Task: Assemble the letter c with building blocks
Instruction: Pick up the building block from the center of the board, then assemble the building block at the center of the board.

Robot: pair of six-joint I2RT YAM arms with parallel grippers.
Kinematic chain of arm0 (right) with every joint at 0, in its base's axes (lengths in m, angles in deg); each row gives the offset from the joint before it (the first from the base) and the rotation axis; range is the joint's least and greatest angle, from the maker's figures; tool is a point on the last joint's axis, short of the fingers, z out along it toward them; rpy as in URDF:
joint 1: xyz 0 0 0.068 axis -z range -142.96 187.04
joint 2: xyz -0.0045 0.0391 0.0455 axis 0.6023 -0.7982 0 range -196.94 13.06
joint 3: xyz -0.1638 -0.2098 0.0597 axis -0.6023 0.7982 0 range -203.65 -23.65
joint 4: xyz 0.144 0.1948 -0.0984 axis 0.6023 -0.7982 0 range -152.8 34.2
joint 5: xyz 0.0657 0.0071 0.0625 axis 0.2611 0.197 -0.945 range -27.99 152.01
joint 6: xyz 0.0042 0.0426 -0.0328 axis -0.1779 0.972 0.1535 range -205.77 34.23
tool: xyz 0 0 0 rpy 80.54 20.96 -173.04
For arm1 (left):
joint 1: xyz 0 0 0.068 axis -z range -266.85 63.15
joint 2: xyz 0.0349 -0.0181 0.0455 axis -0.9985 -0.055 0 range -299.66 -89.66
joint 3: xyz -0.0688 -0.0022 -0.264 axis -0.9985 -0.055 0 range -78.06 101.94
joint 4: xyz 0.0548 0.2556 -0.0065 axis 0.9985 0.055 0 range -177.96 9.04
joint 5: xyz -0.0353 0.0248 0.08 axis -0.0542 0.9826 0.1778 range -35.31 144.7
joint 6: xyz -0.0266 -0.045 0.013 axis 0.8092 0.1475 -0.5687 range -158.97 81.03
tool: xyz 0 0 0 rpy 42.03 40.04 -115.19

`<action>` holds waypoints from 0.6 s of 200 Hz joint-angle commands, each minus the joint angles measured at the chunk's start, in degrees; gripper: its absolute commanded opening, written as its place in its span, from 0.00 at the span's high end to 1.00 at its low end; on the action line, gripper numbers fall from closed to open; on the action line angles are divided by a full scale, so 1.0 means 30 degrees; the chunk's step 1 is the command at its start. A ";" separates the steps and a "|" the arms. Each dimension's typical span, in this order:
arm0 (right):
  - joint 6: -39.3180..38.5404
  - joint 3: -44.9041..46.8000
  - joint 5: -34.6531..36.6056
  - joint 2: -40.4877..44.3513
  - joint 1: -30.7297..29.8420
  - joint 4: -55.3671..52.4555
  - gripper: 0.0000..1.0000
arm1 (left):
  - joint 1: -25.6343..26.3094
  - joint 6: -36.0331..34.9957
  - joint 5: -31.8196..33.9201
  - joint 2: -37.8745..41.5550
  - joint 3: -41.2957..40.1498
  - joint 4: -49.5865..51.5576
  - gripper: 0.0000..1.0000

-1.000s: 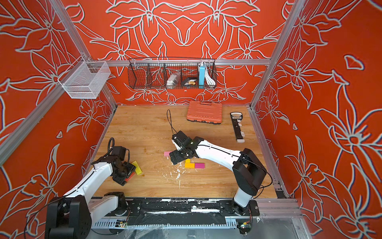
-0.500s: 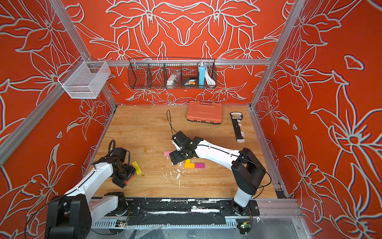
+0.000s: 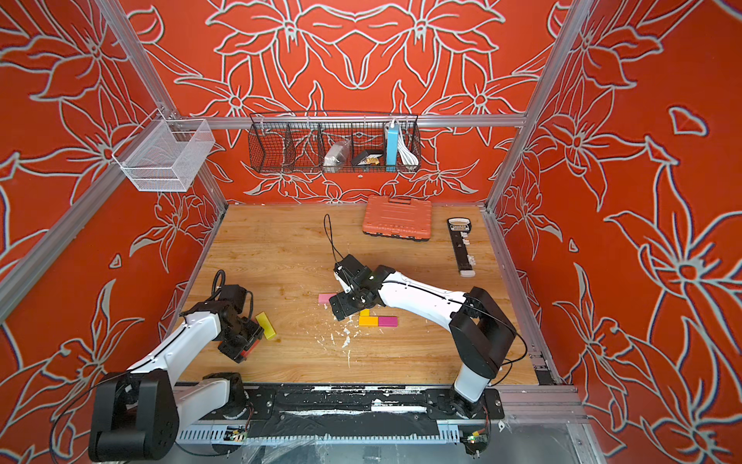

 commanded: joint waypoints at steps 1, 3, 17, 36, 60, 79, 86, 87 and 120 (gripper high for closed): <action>0.0064 -0.0463 0.0427 -0.0240 0.0142 -0.0361 0.08 | -0.0138 -0.0196 -0.0034 0.0753 -0.0040 0.0068 0.40; 0.0064 -0.0463 0.0427 -0.0240 0.0145 -0.0361 0.08 | -0.0138 -0.0215 -0.0036 0.0813 -0.0024 0.0099 0.39; 0.0094 -0.0463 0.0351 -0.0267 0.0144 -0.0332 0.08 | -0.0153 -0.0342 -0.0036 0.1224 0.0103 0.0378 0.40; 0.0136 -0.0493 0.0281 -0.0269 0.0138 -0.0302 0.08 | -0.0139 -0.0714 -0.0204 0.1709 0.0503 0.0823 0.41; 0.0152 -0.0602 0.0309 -0.0326 0.0145 -0.0301 0.08 | -0.0138 -0.1611 -0.0834 0.2102 0.1354 0.1018 0.41; 0.0066 -0.0835 0.0339 -0.0426 0.0201 -0.0415 0.08 | -0.0138 -0.2481 -0.1593 0.1979 0.2218 0.0547 0.42; 0.0036 -0.0927 0.0328 -0.0452 0.0246 -0.0476 0.08 | -0.0142 -0.2878 -0.1916 0.1749 0.2552 0.0220 0.43; 0.0035 -0.0930 0.0334 -0.0463 0.0254 -0.0491 0.08 | -0.0140 -0.2936 -0.1972 0.1706 0.2619 0.0180 0.43; 0.0145 -0.1056 0.0193 -0.0418 0.0689 -0.0595 0.08 | -0.0096 -0.5129 -0.4386 -0.1114 0.4574 -0.1383 0.44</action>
